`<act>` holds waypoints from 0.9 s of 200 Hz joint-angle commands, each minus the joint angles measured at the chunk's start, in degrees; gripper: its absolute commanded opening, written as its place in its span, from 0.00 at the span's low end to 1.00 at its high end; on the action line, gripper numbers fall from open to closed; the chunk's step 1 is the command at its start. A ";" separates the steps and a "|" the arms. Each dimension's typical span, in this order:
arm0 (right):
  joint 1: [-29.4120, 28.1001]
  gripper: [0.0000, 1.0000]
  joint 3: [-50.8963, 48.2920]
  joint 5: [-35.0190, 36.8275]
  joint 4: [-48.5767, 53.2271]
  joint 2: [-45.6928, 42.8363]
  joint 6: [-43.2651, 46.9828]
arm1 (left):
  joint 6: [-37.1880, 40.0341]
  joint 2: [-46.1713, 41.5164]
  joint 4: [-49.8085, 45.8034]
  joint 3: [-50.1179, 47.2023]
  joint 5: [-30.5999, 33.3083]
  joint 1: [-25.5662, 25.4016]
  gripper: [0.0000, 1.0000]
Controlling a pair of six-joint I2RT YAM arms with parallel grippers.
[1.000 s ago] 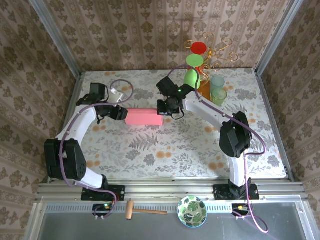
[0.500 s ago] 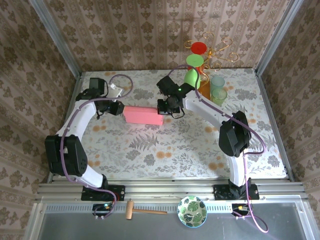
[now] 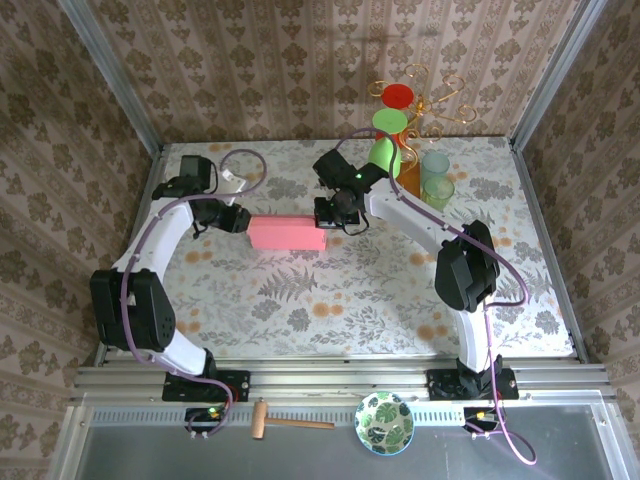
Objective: Fold the paper box
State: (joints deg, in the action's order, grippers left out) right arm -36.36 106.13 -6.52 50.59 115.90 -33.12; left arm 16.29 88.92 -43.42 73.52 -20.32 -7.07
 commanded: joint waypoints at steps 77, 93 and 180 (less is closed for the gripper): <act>0.56 0.00 -0.24 -1.13 5.22 3.20 0.78 | 0.58 2.26 0.16 1.59 -1.25 -0.12 0.39; 0.54 0.00 -0.13 -1.04 5.23 3.19 0.69 | 0.49 2.54 0.34 1.72 -1.57 -0.38 0.34; 0.59 0.00 -0.13 -0.86 5.57 3.38 0.79 | -2.00 2.92 -4.84 5.38 0.27 -2.21 0.20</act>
State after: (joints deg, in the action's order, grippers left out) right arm -35.92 106.28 -7.81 51.27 116.01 -32.93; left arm 15.88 90.94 -44.38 76.42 -20.10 -8.23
